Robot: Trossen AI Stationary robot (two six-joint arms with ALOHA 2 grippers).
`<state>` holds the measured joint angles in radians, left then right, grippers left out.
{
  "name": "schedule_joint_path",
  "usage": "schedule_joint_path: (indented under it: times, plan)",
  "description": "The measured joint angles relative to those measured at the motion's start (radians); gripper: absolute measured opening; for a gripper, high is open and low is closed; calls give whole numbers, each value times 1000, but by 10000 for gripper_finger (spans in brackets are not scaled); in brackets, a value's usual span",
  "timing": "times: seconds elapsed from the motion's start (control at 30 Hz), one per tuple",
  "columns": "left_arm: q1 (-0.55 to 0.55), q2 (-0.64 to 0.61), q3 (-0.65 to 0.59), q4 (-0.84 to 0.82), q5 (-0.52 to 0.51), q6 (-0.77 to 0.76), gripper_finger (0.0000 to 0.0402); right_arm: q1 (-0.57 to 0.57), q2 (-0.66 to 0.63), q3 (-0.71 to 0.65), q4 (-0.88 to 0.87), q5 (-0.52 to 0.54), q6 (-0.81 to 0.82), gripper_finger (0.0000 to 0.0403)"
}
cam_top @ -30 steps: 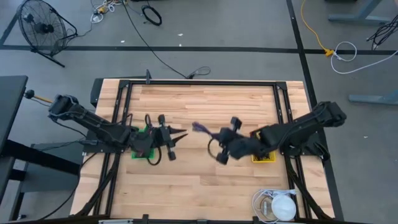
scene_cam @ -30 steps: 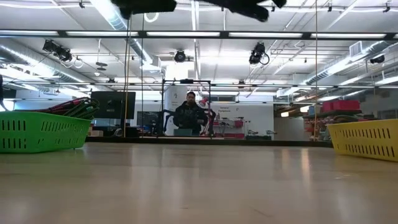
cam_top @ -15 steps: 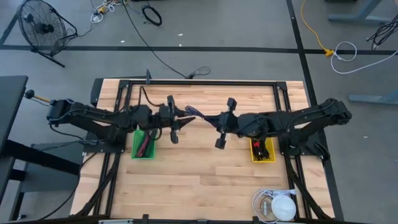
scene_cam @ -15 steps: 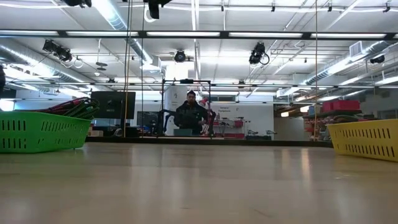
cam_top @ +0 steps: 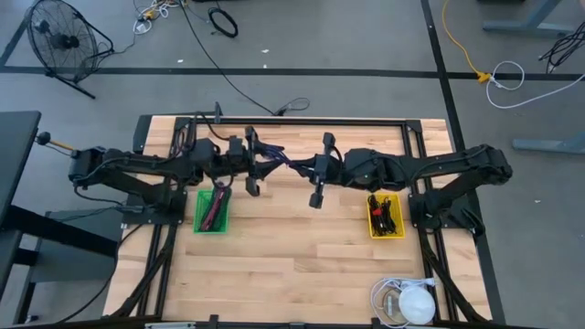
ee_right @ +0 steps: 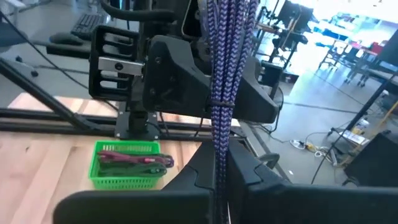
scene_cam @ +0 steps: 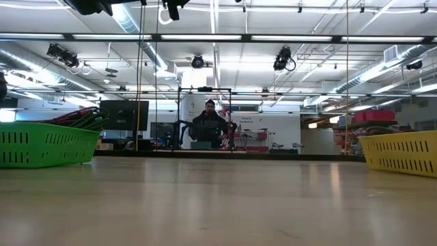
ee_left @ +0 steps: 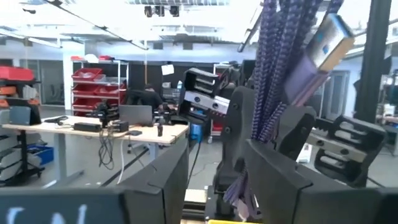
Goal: Pick & Place USB Port
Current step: Put the purple black charger cable into the green bin
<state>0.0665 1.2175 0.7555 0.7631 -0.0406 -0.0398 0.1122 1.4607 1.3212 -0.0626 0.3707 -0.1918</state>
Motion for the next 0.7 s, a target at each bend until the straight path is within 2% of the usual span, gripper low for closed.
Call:
schedule_joint_path:
  times: [0.23,0.53,0.7]
  plan:
    - [8,0,0,6,44,-19,167,-34,3,0,8,-58,-5,6]
    - [7,0,0,-1,46,-19,167,-52,-4,0,-10,-60,-11,5]
    - [0,0,2,0,83,-22,168,-62,-24,-3,-36,-28,-7,4]
